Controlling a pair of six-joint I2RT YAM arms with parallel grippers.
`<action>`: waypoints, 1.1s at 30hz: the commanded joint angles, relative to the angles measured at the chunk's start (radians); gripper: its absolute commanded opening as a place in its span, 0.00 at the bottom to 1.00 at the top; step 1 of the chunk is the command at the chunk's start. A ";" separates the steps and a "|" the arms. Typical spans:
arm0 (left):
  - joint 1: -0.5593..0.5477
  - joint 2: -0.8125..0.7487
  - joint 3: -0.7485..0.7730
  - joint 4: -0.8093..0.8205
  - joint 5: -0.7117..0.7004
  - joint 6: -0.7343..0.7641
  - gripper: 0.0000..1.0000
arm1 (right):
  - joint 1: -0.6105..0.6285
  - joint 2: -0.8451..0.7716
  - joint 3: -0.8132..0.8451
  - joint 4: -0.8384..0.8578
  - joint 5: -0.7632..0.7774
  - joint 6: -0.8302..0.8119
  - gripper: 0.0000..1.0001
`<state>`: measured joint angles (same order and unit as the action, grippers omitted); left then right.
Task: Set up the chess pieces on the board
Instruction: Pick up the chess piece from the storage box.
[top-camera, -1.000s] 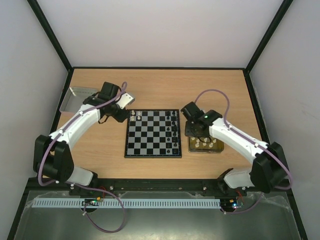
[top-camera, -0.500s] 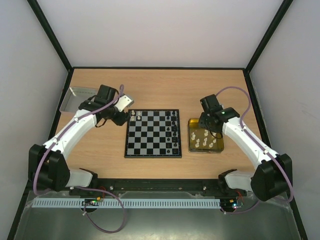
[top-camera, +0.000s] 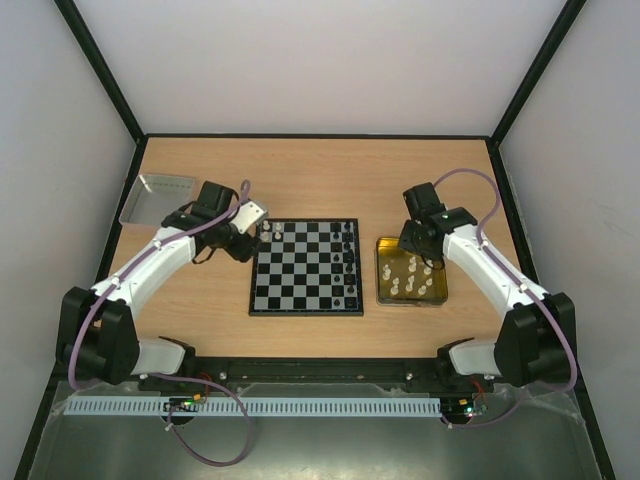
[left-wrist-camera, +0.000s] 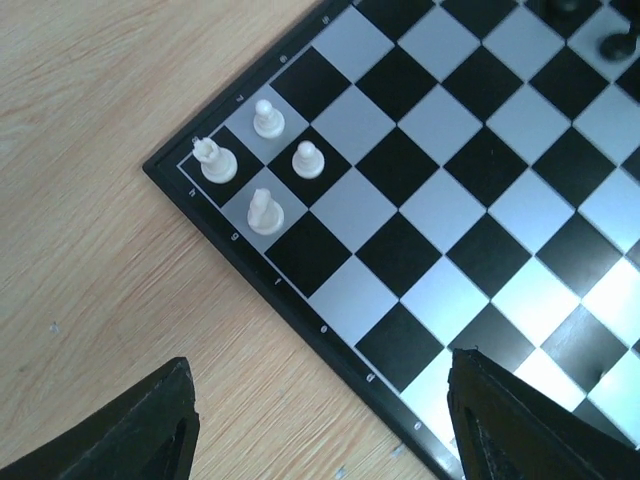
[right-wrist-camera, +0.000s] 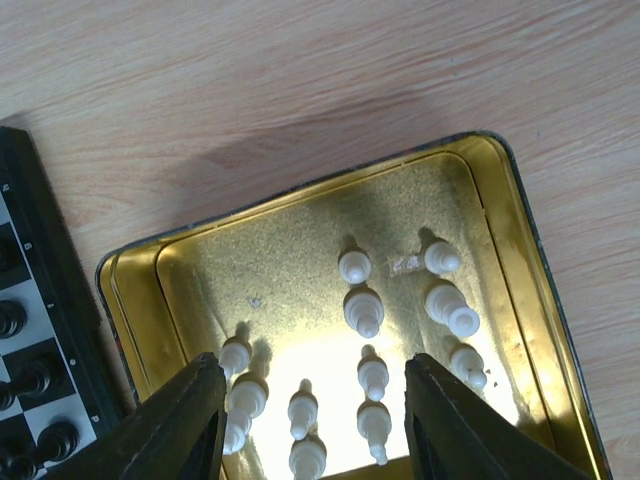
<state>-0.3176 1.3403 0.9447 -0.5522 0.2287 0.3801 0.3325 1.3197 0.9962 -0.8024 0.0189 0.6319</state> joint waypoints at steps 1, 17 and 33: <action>0.003 -0.017 -0.008 0.054 0.036 -0.027 0.73 | -0.013 0.030 0.048 0.004 0.043 -0.036 0.48; 0.106 -0.039 -0.046 0.086 0.083 -0.051 1.00 | -0.043 0.025 0.035 0.055 0.044 -0.043 0.74; 0.191 -0.037 -0.021 0.035 0.074 -0.041 0.76 | -0.043 0.039 0.035 0.055 -0.016 -0.022 0.40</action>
<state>-0.1322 1.3220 0.9169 -0.4938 0.2981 0.3336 0.2939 1.3529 1.0256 -0.7498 0.0147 0.6102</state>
